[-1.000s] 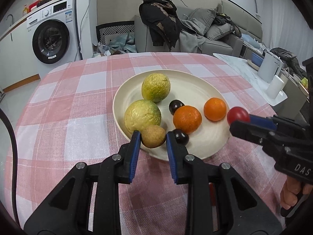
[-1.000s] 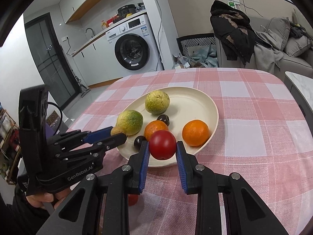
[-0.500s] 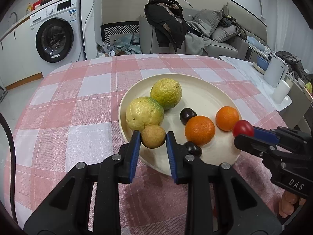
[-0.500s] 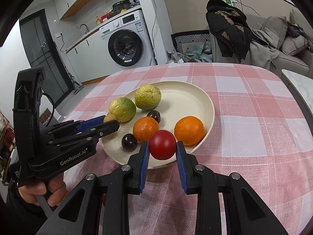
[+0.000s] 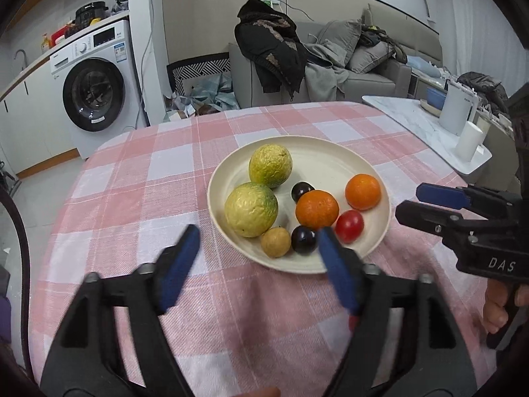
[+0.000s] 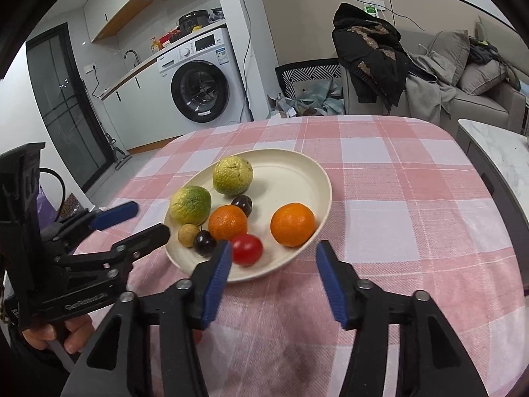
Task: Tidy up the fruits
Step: 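Move both open grippers back toward the last tomato and brown fruit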
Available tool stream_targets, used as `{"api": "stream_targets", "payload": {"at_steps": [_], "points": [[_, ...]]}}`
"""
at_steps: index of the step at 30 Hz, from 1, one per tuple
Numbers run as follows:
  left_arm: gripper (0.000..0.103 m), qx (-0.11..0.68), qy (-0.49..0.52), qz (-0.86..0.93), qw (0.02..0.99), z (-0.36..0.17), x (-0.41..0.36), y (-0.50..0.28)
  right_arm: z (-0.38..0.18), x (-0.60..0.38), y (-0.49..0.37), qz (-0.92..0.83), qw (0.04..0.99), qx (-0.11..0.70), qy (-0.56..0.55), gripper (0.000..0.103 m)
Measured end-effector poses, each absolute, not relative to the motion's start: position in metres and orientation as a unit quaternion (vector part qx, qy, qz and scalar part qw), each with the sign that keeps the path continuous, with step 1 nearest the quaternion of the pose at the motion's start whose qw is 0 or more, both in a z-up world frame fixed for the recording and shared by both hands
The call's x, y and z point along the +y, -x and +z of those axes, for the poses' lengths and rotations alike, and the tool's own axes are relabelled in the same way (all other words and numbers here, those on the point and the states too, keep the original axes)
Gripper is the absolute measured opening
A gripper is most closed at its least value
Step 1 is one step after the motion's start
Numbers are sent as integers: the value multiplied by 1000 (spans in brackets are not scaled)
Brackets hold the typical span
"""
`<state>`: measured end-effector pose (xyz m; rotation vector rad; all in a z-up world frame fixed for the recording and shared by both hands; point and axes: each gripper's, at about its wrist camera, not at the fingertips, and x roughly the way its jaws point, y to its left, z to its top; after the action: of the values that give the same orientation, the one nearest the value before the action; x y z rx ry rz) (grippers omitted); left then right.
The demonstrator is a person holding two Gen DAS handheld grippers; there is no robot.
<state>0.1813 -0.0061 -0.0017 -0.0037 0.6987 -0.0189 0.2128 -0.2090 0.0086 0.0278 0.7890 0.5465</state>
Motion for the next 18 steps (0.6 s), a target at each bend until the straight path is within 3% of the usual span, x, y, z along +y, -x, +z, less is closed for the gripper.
{"api": "stream_targets", "payload": {"at_steps": [3,5,7,18], "points": [[86,337,12,-13,941,6,-1,-162,12,-216,-203,269,885,380,-13,94],[95,337,18,-11,941,10,2,-149,15,-222,-196,269,886,377,-16,100],[102,330,28,-9,943,13,5,-136,17,-225,-189,277,884,376,-16,102],[102,331,18,-13,943,14,-7,-79,21,-221,-149,294,879,375,30,103]]}}
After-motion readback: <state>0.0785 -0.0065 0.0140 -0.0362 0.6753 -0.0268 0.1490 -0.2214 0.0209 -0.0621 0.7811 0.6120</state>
